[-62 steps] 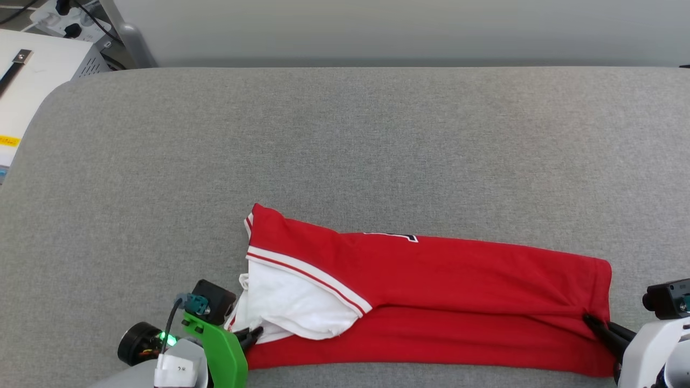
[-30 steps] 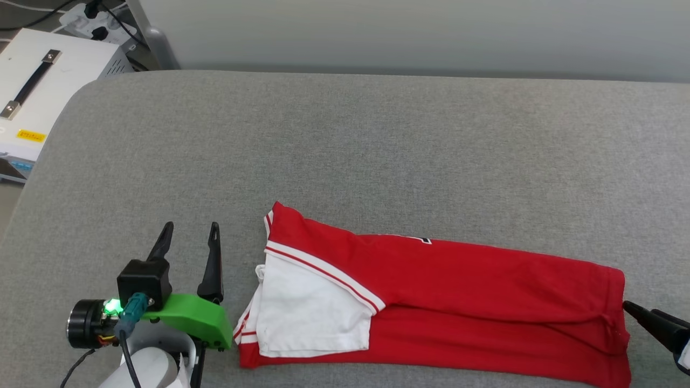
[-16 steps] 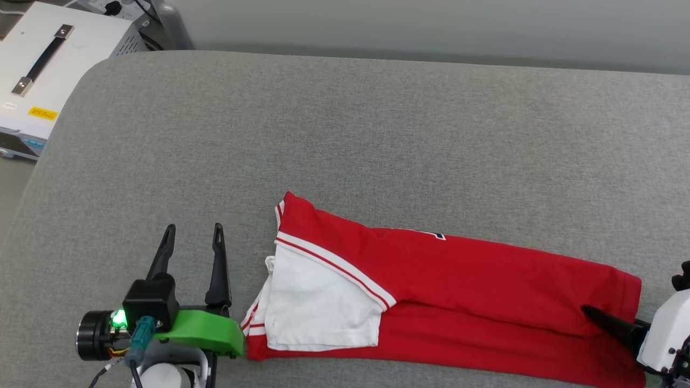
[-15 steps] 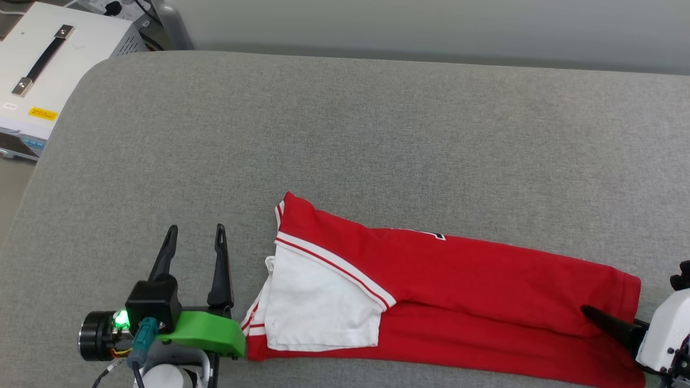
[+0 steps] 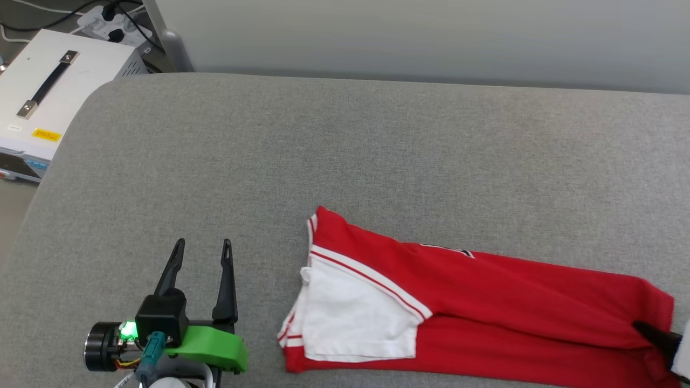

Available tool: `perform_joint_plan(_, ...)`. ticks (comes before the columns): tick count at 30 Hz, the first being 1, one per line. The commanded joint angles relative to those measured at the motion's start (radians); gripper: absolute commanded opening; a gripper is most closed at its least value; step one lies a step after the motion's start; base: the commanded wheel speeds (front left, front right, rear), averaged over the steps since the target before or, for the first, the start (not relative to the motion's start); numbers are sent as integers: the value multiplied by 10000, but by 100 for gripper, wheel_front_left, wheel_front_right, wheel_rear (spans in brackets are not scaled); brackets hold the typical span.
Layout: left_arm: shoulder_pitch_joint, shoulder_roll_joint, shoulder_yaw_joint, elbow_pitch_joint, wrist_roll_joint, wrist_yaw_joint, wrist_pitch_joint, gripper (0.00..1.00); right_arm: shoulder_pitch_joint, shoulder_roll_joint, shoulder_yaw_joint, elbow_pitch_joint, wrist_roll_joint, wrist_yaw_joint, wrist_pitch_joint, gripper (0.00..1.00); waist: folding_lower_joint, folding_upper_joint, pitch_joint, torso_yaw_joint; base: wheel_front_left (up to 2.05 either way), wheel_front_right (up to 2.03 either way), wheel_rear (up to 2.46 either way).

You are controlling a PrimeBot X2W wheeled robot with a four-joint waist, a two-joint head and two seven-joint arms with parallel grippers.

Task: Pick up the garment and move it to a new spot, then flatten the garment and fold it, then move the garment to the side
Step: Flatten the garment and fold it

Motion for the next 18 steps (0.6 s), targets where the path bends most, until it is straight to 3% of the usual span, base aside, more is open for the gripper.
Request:
perform_joint_plan(1, 200, -125, 92, 31, 124, -124, -58, 100, -37, -361, -124, 215, -62, -17, -113, 0, 0, -1, -101, -14, 0, 0, 0)
perform_joint_plan(4, 288, -268, 254, 71, 254, -295, -58, 100, -117, -828, -221, 556, -306, -17, -241, 0, 0, -1, -192, -26, 0, 0, 0)
perform_joint_plan(10, 466, -499, 472, 183, 529, -569, -59, 100, -54, -1164, -238, 639, -180, -17, 39, 0, 0, -1, -381, -12, 0, 0, 0)
perform_joint_plan(18, 646, -700, 686, 278, 775, -827, -59, 100, 436, -1405, -56, -1481, 212, -17, 664, 0, 0, -1, -633, 19, 0, 0, 0)
